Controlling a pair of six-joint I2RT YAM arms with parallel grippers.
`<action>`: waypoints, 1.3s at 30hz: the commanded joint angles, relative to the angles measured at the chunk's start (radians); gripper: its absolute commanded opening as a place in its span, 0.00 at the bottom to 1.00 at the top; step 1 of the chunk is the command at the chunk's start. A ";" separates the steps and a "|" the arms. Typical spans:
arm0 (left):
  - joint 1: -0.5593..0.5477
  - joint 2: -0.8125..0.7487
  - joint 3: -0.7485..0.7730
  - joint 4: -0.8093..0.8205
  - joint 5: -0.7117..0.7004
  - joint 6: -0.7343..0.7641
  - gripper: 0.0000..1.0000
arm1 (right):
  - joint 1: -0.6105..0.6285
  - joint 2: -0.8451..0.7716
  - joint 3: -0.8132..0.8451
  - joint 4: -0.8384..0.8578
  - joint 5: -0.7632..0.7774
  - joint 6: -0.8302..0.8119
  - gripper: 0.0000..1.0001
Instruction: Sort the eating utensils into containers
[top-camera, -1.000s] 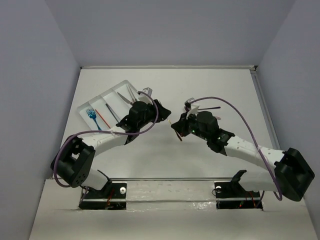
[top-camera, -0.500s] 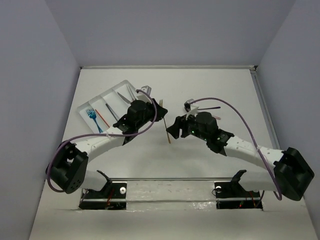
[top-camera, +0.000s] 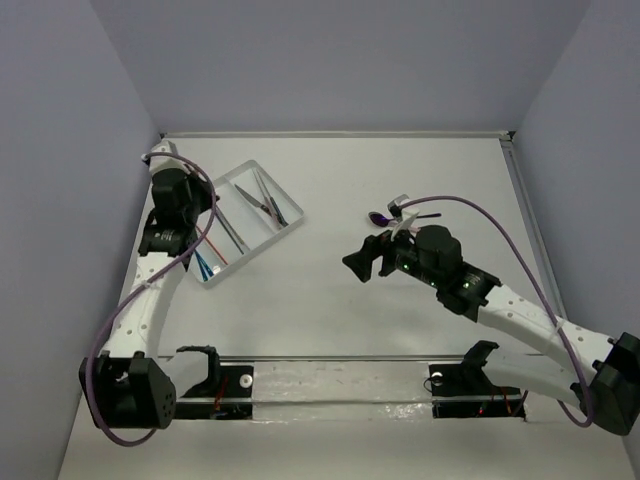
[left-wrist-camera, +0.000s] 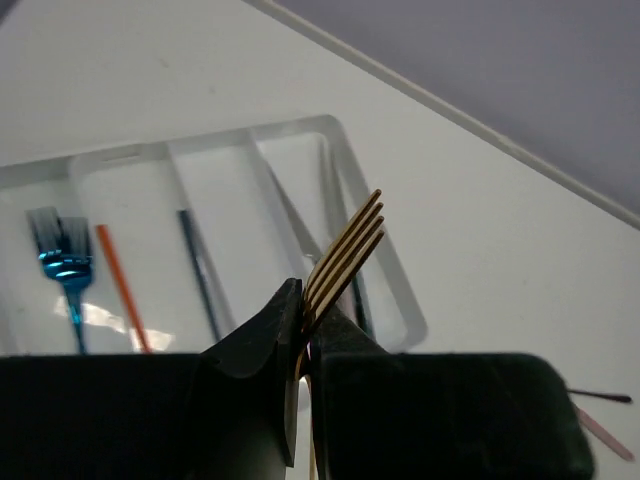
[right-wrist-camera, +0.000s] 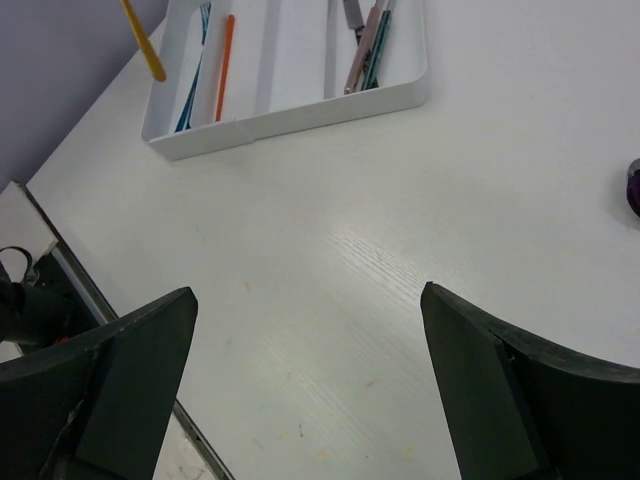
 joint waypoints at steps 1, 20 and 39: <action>0.175 0.010 0.032 -0.154 -0.039 0.110 0.00 | 0.005 -0.041 -0.016 -0.018 0.076 -0.026 1.00; 0.330 0.312 0.055 -0.065 -0.235 0.162 0.01 | 0.005 -0.067 -0.043 -0.029 0.085 -0.014 0.99; 0.271 0.175 0.055 -0.039 -0.028 0.108 0.84 | -0.006 -0.015 -0.036 -0.091 0.295 -0.005 0.88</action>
